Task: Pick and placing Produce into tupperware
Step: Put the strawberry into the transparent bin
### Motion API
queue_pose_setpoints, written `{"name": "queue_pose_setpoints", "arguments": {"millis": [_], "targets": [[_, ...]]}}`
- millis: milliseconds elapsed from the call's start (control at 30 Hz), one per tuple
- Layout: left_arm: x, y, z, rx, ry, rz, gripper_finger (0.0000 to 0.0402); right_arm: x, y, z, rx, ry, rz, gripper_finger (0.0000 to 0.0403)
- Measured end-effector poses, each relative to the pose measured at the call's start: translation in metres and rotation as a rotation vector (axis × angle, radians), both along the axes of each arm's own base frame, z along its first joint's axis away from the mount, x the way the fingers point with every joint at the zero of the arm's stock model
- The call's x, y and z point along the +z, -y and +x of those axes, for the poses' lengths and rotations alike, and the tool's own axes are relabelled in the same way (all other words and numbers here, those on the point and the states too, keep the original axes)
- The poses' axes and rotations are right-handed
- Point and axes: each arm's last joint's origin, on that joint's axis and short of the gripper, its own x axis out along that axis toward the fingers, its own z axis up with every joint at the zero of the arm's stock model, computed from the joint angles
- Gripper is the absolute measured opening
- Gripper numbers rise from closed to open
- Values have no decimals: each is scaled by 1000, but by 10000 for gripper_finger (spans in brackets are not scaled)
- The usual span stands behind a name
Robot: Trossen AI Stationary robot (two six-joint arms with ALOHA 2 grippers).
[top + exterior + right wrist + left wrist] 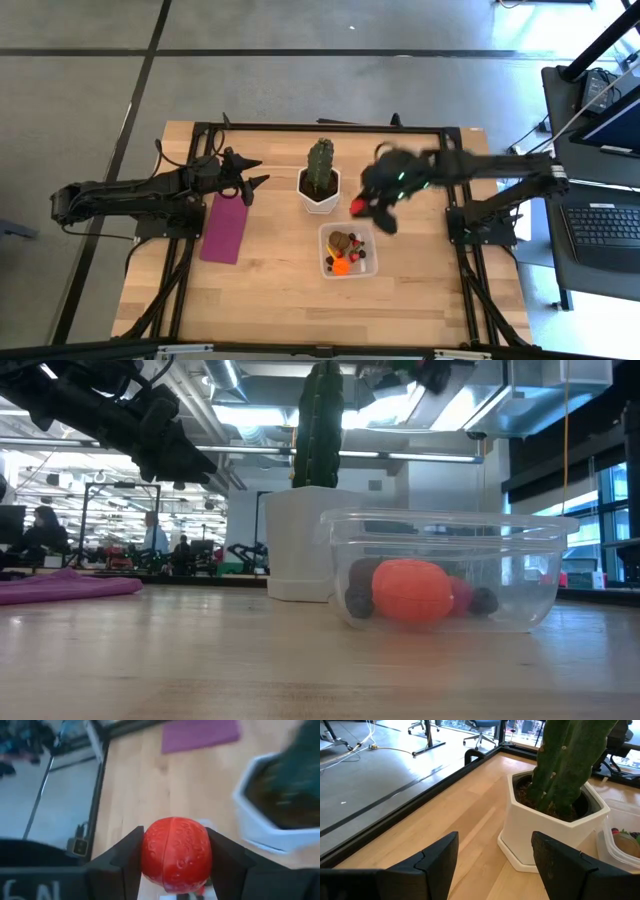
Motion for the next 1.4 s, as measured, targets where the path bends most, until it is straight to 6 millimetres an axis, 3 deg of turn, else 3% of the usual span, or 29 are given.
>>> {"name": "queue_pose_setpoints", "arguments": {"millis": [133, 300, 567, 767, 1400], "targets": [[0, 0, 0, 0, 0, -1, 244, -58, -24, 22, 61, -34, -9, 179], [-1, 0, 0, 0, -8, -3, 244, -120, -47, 34, 113, -104, -48, 181], [-4, 0, -1, 0, -38, -13, 244, -169, -65, 48, 97, -204, -147, 188], [-4, 1, -1, -12, -40, -19, 244, -184, -66, 53, 77, -250, -139, 209], [-4, 1, -1, -13, -44, -17, 244, -176, -66, 51, 75, -232, -133, 215]]}}
